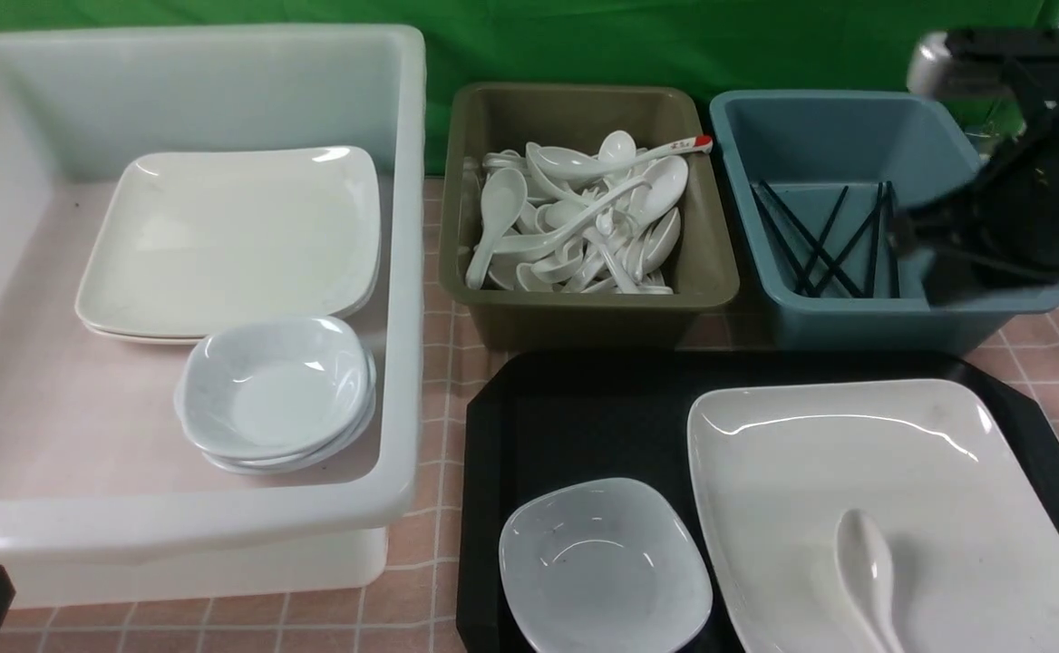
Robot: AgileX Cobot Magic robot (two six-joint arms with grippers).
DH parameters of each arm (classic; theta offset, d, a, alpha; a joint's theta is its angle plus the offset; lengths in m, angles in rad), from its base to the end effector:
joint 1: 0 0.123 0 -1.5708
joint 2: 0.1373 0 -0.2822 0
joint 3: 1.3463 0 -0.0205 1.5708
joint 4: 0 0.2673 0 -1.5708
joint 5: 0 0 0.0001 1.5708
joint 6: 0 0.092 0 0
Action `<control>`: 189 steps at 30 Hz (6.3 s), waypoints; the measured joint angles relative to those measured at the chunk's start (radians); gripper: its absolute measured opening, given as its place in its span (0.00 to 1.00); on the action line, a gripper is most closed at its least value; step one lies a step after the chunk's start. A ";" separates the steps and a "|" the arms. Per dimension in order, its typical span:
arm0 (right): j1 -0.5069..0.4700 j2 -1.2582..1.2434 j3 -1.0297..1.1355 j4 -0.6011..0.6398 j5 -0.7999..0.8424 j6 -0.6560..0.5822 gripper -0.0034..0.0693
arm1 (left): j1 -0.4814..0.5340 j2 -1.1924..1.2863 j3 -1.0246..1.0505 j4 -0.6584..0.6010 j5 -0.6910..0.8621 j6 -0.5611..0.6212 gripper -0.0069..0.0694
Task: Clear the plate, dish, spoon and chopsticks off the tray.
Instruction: Use the right arm to grab a soup spoon from the plate, then use the right arm to put the soup spoon into the small storage box in the middle, then use the left arm to grab a small plate from the dinner plate
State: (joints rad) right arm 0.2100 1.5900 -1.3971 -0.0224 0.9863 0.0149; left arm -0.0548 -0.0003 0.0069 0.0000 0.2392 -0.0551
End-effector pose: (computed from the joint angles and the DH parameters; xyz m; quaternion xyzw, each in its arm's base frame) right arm 0.3468 0.0722 0.3123 -0.0984 0.9664 0.0161 0.2368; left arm 0.0759 -0.0042 0.1889 -0.0001 0.7609 -0.0356 0.6479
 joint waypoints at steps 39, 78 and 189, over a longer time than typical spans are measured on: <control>0.205 0.102 0.526 0.039 -0.290 0.042 0.31 | 0.000 0.000 0.000 0.005 0.000 0.000 0.12; 0.192 0.409 -0.666 0.044 0.020 -0.024 0.28 | 0.000 0.000 0.000 0.000 0.000 0.000 0.12; 0.192 -1.522 0.918 0.045 -0.234 -0.042 0.22 | -0.423 1.502 -1.236 -0.589 0.961 0.255 0.09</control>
State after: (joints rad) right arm 0.4021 0.0684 -0.4795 0.0224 0.7522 -0.0269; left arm -0.4774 1.5018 -1.2289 -0.5894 1.2004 0.2001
